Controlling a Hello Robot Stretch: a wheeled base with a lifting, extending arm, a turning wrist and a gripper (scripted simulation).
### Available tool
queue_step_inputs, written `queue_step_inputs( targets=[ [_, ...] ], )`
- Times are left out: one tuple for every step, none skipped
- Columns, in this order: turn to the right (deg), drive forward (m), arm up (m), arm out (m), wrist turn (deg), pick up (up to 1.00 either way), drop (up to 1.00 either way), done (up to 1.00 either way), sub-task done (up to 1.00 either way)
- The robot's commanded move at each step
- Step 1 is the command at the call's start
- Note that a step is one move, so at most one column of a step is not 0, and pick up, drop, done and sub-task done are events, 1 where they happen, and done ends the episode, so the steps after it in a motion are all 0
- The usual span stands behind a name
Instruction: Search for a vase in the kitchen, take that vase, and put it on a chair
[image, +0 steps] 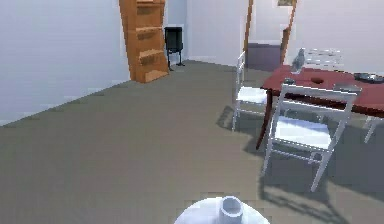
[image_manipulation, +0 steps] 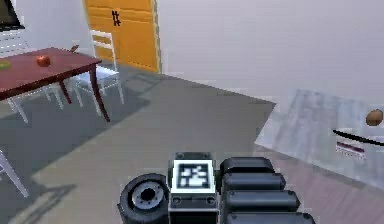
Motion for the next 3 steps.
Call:
queue_step_inputs(
  targets=[
    [0.0, 1.00, 0.00, 0.00, 0.0, 0.00, 0.00, 0.00, 0.00],
    [3.0, 0.00, 0.00, 0.00, 0.0, 0.00, 0.00, 0.00, 0.00],
    [0.0, 0.55, 0.00, 0.00, 0.0, 0.00, 0.00, 0.00, 0.00]
  ],
)
